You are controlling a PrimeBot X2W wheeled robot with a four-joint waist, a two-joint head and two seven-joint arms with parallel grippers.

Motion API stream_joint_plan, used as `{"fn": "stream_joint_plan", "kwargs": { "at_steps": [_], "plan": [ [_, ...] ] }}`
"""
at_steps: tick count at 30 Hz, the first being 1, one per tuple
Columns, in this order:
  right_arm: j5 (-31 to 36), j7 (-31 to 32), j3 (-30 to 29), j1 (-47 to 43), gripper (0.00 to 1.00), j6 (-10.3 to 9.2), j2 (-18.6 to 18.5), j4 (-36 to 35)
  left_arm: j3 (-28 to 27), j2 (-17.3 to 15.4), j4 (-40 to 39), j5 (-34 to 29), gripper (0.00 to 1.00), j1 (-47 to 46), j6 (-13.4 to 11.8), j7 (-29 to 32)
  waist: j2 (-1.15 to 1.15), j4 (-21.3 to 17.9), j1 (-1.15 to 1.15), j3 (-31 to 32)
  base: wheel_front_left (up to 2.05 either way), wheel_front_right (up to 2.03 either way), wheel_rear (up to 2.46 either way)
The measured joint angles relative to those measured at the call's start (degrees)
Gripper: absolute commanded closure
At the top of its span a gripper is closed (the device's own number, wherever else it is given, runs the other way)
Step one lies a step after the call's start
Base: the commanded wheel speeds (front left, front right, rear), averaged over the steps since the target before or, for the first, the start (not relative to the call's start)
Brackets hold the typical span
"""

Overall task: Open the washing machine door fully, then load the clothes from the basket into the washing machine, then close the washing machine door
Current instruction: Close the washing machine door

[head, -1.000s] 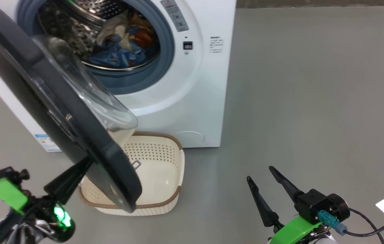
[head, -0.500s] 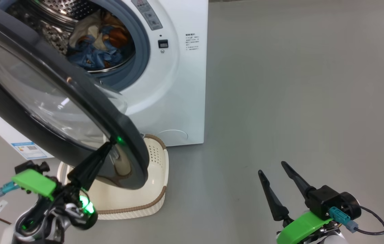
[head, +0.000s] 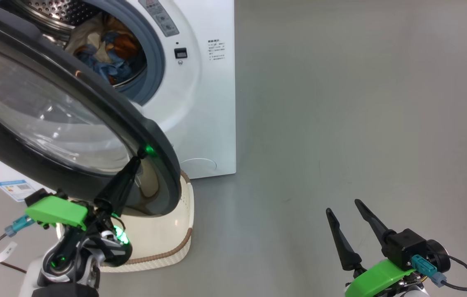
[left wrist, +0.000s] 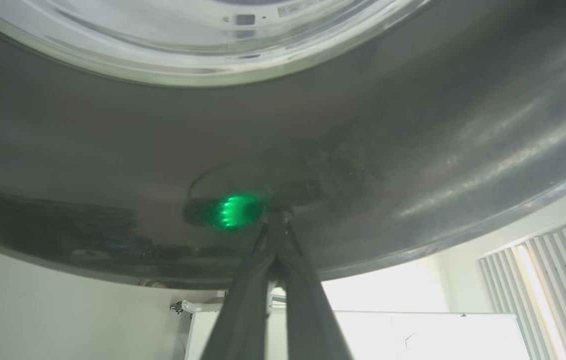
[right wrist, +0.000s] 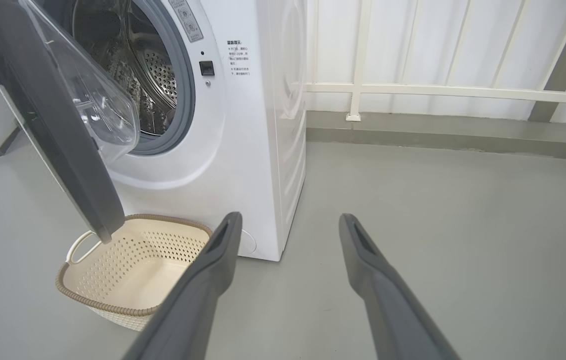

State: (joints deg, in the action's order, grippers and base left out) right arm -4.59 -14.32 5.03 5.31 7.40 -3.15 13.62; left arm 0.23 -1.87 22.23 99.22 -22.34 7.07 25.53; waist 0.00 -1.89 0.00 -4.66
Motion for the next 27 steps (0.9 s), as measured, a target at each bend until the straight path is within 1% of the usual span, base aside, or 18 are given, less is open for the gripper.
{"fn": "stream_joint_plan", "kwargs": {
  "at_steps": [7,12,18,20,23,27],
  "plan": [
    [0.0,0.0,-0.4,-0.5,0.0,0.0,0.0,-0.2,1.1,0.0,-1.5,1.0,1.0,0.8,0.0,-0.7,0.0,-0.3,0.0,1.5,0.0,0.0,0.0],
    [-0.1,0.0,-0.6,-1.9,0.0,0.0,0.1,-1.2,0.8,0.1,-4.4,0.4,1.0,4.8,0.0,-0.8,0.0,-0.3,0.0,3.3,0.0,0.0,0.0],
    [-0.1,0.0,-0.6,-2.1,0.0,0.0,0.1,-2.5,-0.1,0.0,-10.4,-5.2,1.0,11.7,0.0,-1.4,0.0,0.5,0.0,5.0,0.0,0.0,0.0],
    [-0.1,0.0,-0.6,-2.6,0.0,0.0,0.1,-3.0,-0.2,-0.1,-12.9,-7.6,1.0,14.2,0.0,-2.5,0.0,1.0,0.0,5.5,0.0,0.0,0.0],
    [-0.1,0.0,-0.7,-3.5,0.0,0.0,0.1,-3.2,0.2,-1.0,-16.8,-12.5,1.0,17.1,0.0,-5.9,0.0,1.7,0.0,6.3,0.0,0.0,0.0],
    [-0.1,0.0,-0.6,-3.9,0.0,0.0,0.2,-3.7,3.3,-3.7,-21.0,-20.1,1.0,20.3,0.0,-14.0,0.0,2.9,0.0,7.1,0.0,0.0,0.0]
  ]
}}
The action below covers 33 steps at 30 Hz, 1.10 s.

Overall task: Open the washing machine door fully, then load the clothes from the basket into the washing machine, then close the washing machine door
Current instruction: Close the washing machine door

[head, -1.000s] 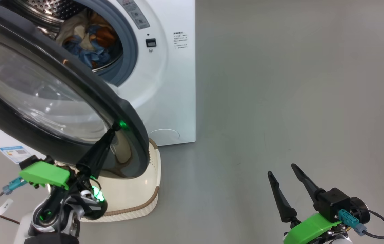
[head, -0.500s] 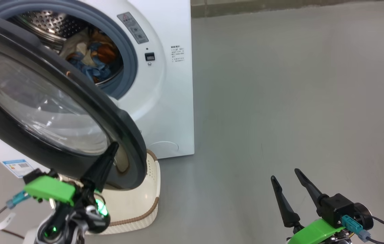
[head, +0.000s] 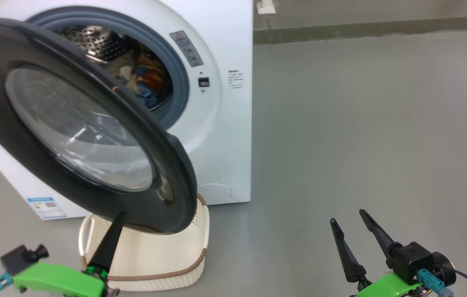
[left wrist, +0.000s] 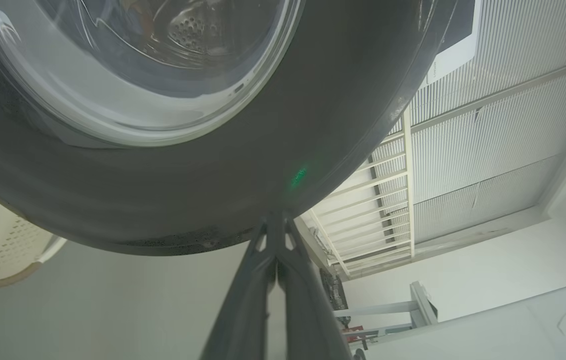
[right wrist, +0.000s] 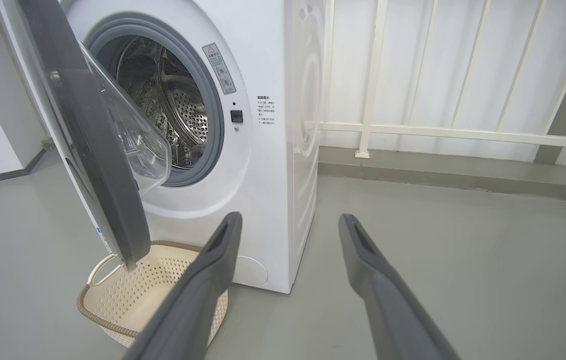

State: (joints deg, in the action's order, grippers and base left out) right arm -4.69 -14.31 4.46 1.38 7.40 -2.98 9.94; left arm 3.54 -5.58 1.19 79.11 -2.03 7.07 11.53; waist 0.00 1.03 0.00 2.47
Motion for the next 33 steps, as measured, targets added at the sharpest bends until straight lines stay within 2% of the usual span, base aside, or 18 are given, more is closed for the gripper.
{"fn": "stream_joint_plan", "kwargs": {
  "at_steps": [7,9,11,15,19,20,25,26,27,28,29,33],
  "plan": [
    [-0.2,0.0,0.2,-0.3,0.0,0.0,0.0,-0.2,11.9,-8.7,-0.4,-14.6,1.0,2.1,0.0,-21.2,0.0,2.4,0.0,1.0,0.0,0.0,0.0],
    [-0.2,0.0,0.4,-0.3,0.0,0.0,0.0,-0.2,14.8,-11.4,1.8,-19.2,1.0,2.1,0.0,-24.8,0.0,3.0,0.0,1.2,0.0,0.0,0.0],
    [-0.3,0.0,0.5,-0.3,0.0,0.0,0.0,-0.2,15.5,-12.4,4.2,-24.0,1.0,2.1,0.0,-25.8,0.0,3.5,0.0,1.4,0.0,0.0,0.0],
    [-0.9,0.0,0.6,-0.3,0.0,0.0,0.0,-0.2,10.9,-10.8,4.7,-37.2,1.0,2.1,0.1,-25.8,0.0,4.4,0.0,1.5,0.0,0.0,0.0],
    [-1.0,0.0,0.8,-0.3,0.0,0.0,0.1,-0.2,7.7,-8.3,4.5,-47.8,1.0,2.6,0.3,-25.9,0.0,4.5,0.0,1.5,0.0,0.0,0.0],
    [-1.0,0.0,0.8,-0.3,0.0,0.0,0.1,-0.2,7.7,-8.3,4.5,-47.8,1.0,2.6,0.3,-25.9,0.0,4.5,0.0,1.5,0.0,0.0,0.0],
    [-1.0,0.0,1.0,-0.3,0.0,0.0,0.1,-0.2,5.3,-6.5,4.3,-56.5,1.0,4.8,0.3,-25.9,0.0,4.3,0.0,1.5,0.0,0.0,0.0],
    [-1.0,0.0,1.0,-0.3,0.0,0.0,0.1,-0.1,5.1,-6.1,4.2,-57.3,0.89,4.9,0.3,-25.9,0.0,4.2,0.0,1.5,0.0,0.0,0.0],
    [-1.0,0.0,0.9,-0.3,0.0,0.0,0.1,-0.1,5.0,-5.4,4.1,-58.3,0.62,5.4,0.3,-25.9,0.0,4.1,0.0,1.5,0.0,0.0,0.0],
    [-1.0,0.0,0.9,-0.3,0.0,0.0,0.1,-0.1,5.0,-5.4,4.1,-58.3,0.11,5.4,0.3,-25.9,0.0,4.1,0.0,1.5,0.0,0.0,0.0],
    [-1.0,0.0,0.9,-0.3,0.0,0.0,0.1,-0.1,5.0,-5.3,4.0,-59.2,0.0,5.6,0.3,-25.9,0.0,4.1,0.0,1.6,0.0,0.0,0.0],
    [-1.0,0.0,0.9,-0.3,0.0,0.0,0.1,-0.1,5.3,-4.6,4.1,-60.2,0.0,5.9,0.3,-25.9,0.0,3.9,0.0,1.6,0.0,0.0,0.0]
  ]
}}
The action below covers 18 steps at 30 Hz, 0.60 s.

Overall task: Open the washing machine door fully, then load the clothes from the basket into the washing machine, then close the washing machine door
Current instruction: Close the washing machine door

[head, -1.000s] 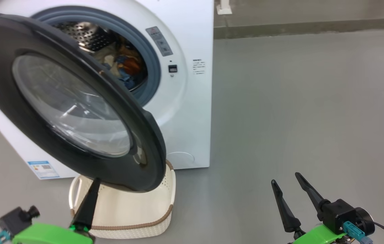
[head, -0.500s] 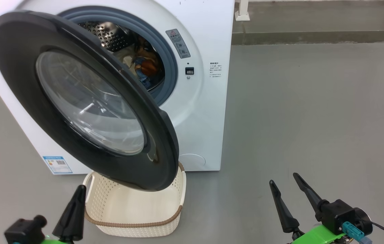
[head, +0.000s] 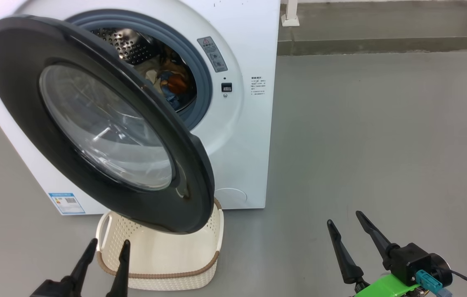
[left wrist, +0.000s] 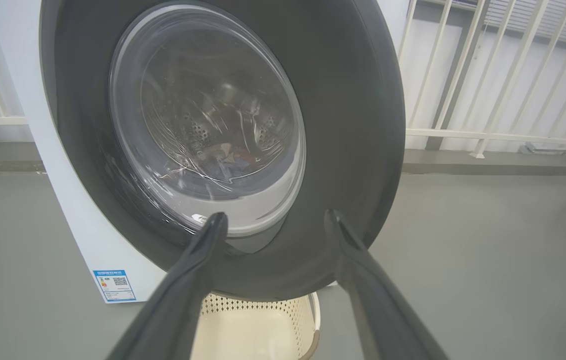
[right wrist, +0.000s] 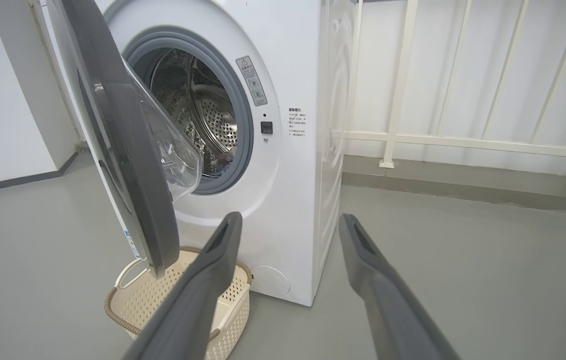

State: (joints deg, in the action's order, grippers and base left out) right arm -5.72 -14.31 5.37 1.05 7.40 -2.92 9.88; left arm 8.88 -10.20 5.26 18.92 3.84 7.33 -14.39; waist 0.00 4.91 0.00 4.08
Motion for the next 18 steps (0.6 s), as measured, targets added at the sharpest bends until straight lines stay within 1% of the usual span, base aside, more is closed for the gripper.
{"fn": "stream_joint_plan", "kwargs": {
  "at_steps": [18],
  "plan": [
    [-0.5,0.0,0.0,0.0,0.0,0.0,0.0,0.2,0.5,0.3,0.0,0.5,0.0,0.1,0.0,0.0,0.0,0.1,0.0,0.0,0.0,0.0,0.0]
  ]
}}
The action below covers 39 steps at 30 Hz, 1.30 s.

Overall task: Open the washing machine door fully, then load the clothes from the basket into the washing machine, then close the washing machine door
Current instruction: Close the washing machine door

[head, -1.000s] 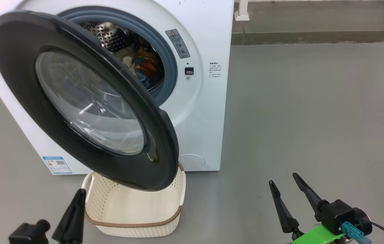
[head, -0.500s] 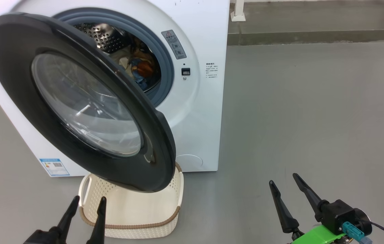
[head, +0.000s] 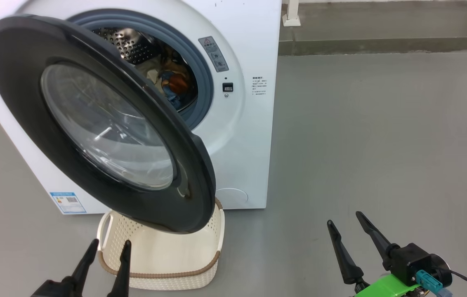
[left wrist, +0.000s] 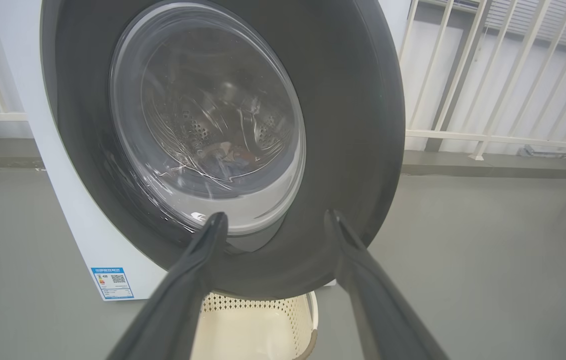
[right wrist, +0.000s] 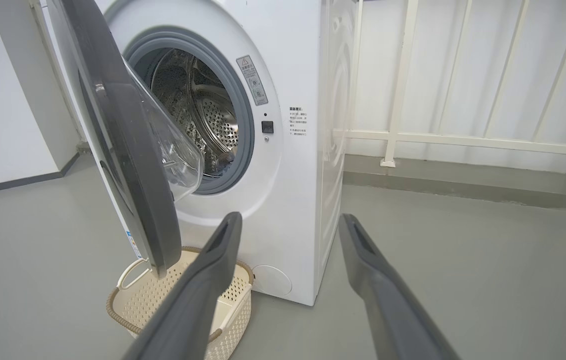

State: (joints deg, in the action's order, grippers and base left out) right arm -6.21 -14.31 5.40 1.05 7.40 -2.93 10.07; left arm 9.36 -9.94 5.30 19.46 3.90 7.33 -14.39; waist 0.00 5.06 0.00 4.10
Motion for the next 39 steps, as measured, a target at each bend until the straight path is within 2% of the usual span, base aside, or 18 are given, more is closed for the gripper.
{"fn": "stream_joint_plan", "kwargs": {
  "at_steps": [36,37,38,39],
  "plan": [
    [0.0,0.0,0.5,0.0,0.0,0.0,0.0,0.8,0.3,0.2,0.3,-0.1,0.0,0.8,0.0,0.0,0.0,0.6,0.0,0.0,0.0,0.0,0.0],
    [0.0,0.0,0.9,0.0,0.02,0.0,0.0,0.7,0.3,0.3,0.3,-0.1,0.0,0.8,0.0,0.0,0.0,0.6,0.0,0.0,0.0,0.0,0.0],
    [0.0,0.0,1.3,0.0,0.56,0.0,0.0,0.7,0.3,0.3,0.3,-0.1,0.0,0.8,0.0,0.0,0.0,0.7,0.0,-0.1,0.0,0.0,0.0],
    [0.0,0.0,1.4,0.0,1.0,0.0,0.0,0.7,0.3,0.4,0.3,-0.1,0.0,0.8,0.0,0.0,0.0,0.7,0.0,-0.1,0.0,0.0,0.0]
  ]
}}
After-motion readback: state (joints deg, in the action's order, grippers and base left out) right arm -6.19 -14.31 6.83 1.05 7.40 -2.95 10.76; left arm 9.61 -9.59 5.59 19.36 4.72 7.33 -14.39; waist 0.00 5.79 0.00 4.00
